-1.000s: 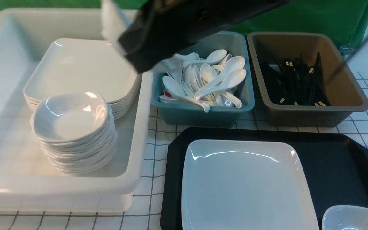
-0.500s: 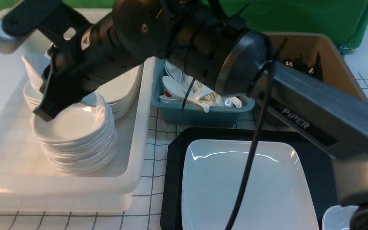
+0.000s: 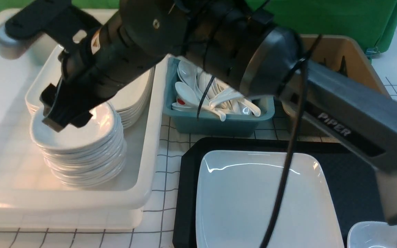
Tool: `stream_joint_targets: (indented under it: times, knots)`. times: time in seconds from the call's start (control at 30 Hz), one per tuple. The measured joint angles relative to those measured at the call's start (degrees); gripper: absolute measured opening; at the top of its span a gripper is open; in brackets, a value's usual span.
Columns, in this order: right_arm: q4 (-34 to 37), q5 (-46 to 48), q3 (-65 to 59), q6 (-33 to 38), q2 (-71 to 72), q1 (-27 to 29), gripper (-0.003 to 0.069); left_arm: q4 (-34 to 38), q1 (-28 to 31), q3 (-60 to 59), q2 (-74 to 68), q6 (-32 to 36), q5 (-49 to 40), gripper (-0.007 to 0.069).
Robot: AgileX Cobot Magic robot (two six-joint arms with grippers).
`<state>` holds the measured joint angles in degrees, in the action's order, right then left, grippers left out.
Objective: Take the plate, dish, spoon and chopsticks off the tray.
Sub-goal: Use the right arm to put the small plate into the large storage box on the left, then use the right arm to grab a small plate from the dinner plate
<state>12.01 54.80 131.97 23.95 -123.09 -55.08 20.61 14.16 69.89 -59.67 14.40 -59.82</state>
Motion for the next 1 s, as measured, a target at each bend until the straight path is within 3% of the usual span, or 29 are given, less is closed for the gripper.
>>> stream_joint_targets:
  times: [0.1,0.2,0.23,0.3,0.37,0.43,0.6,0.63,0.67,0.7,0.87,1.0]
  knots:
    - [-5.1,3.7,0.5,-1.1,3.8,0.1,0.0504,1.7,-0.1,0.0,0.0,0.7,-0.1,-0.0002]
    - [-15.5,11.1,0.3,-5.8,7.3,0.5,0.0407,3.5,-1.8,0.0,0.0,2.1,-0.5,-0.0002]
    - [-21.4,13.0,-1.5,-11.1,9.8,1.8,0.0283,4.8,-4.9,0.0,-0.1,2.2,-0.6,-0.0002]
    - [-23.9,13.8,-5.2,-14.4,13.6,4.7,0.0115,6.0,-10.9,0.0,-0.3,2.4,-0.9,-0.0002]
    - [-24.0,13.9,-9.7,-15.8,16.9,7.1,0.0053,6.1,-17.0,-0.1,-0.7,2.4,-0.9,-0.0002]
    - [-23.6,14.1,-17.3,-16.7,22.4,10.4,0.0036,5.2,-25.3,-0.6,-1.5,2.1,-0.9,-0.0002]
    - [-23.3,14.4,-43.0,-17.2,38.1,18.7,0.0109,1.1,-44.2,-3.2,-5.1,-0.9,2.3,-0.0002]
    - [-23.3,14.5,-44.1,-17.4,38.7,19.0,0.0114,1.0,-44.8,-3.5,-5.3,-1.0,2.8,-0.0002]
    - [-23.3,14.7,-54.3,-18.3,44.1,21.6,0.0169,0.6,-49.9,-4.6,-7.3,-1.3,4.6,-0.0002]
    - [-23.3,14.7,-54.3,-18.3,44.6,21.6,0.0176,0.6,-49.9,-4.7,-7.3,-1.3,4.8,-0.0002]
    - [-22.0,13.0,-81.2,-21.5,55.5,25.0,0.0389,0.4,-59.3,-5.7,-14.3,-1.3,9.5,-0.0002]
    - [-17.4,6.7,-91.0,-22.4,56.8,25.2,0.0479,0.4,-60.6,-5.7,-17.5,-1.4,10.5,-0.0002]
